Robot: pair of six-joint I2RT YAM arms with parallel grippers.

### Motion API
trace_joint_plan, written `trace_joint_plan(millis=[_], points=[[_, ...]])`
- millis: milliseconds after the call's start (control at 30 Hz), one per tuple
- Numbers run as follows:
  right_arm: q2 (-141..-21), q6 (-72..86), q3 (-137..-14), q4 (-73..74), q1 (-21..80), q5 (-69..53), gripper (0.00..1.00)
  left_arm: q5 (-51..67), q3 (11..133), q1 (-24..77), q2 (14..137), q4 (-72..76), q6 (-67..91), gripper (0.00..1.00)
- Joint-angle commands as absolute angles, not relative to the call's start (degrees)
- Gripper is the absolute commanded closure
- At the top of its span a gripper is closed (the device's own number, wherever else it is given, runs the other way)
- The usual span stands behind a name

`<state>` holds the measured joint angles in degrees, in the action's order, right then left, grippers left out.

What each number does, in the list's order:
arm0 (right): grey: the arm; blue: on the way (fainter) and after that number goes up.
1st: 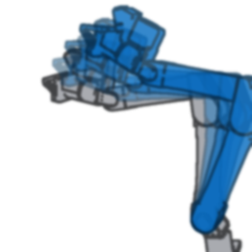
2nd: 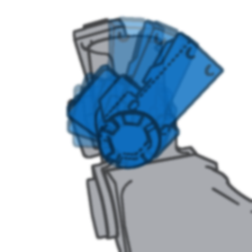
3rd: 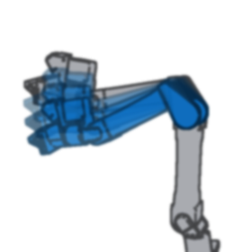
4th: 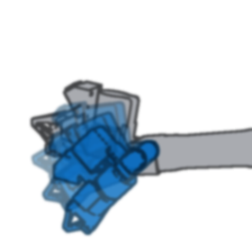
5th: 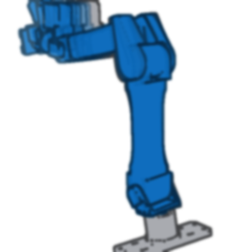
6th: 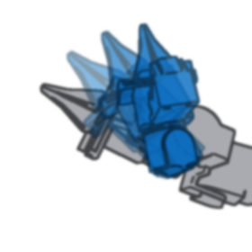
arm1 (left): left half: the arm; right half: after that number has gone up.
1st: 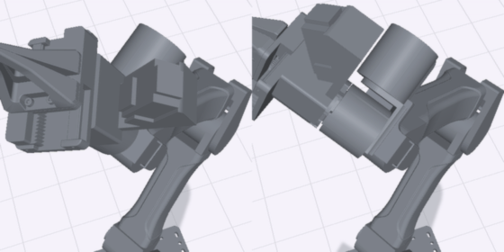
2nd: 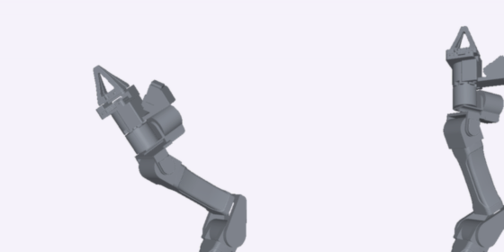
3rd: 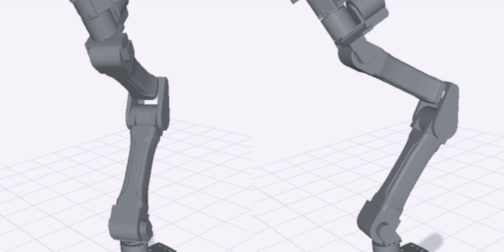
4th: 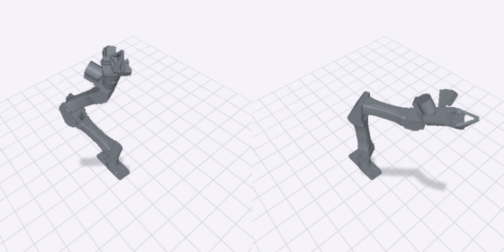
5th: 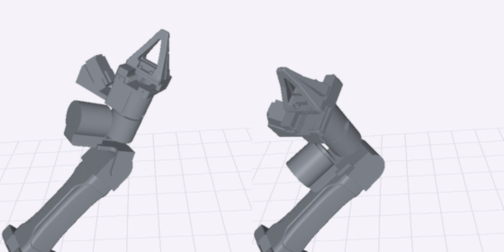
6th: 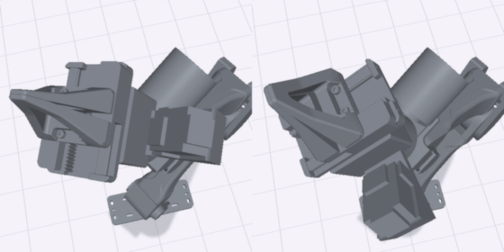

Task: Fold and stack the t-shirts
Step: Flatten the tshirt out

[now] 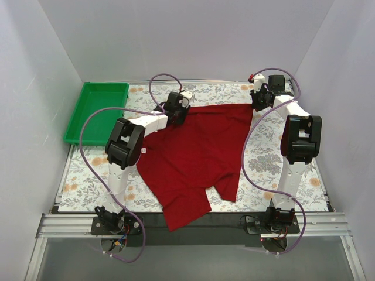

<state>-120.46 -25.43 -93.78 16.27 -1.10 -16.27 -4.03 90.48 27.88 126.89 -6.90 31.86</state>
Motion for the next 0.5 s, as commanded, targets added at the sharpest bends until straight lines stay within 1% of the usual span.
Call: trace_joint_plan(millis=[0,233,300,333,367,467], points=[[-120.76,-25.22,-94.22,14.41,-1.32,-16.88,0.99,-5.01,92.02,27.95,127.35,-7.65,31.11,0.66],[-120.59,-25.31,-93.96,14.41,-1.32,-16.87,0.99,-5.71,92.29,28.12,128.76,-7.82,31.03,0.61],[-120.50,-25.40,-93.96,14.41,-1.32,-16.87,0.99,-6.24,92.37,28.12,129.20,-7.91,30.94,0.66],[-120.50,-25.40,-93.87,14.41,-1.32,-16.79,0.99,-6.41,92.46,28.12,129.29,-7.91,30.94,0.71],[-120.41,-25.49,-93.78,14.41,-1.32,-16.70,0.99,-6.50,92.46,28.12,129.20,-7.91,30.85,0.78],[-120.15,-25.84,-93.60,14.41,-1.41,-16.35,0.99,-6.15,92.37,28.12,127.62,-8.00,31.11,0.86]])
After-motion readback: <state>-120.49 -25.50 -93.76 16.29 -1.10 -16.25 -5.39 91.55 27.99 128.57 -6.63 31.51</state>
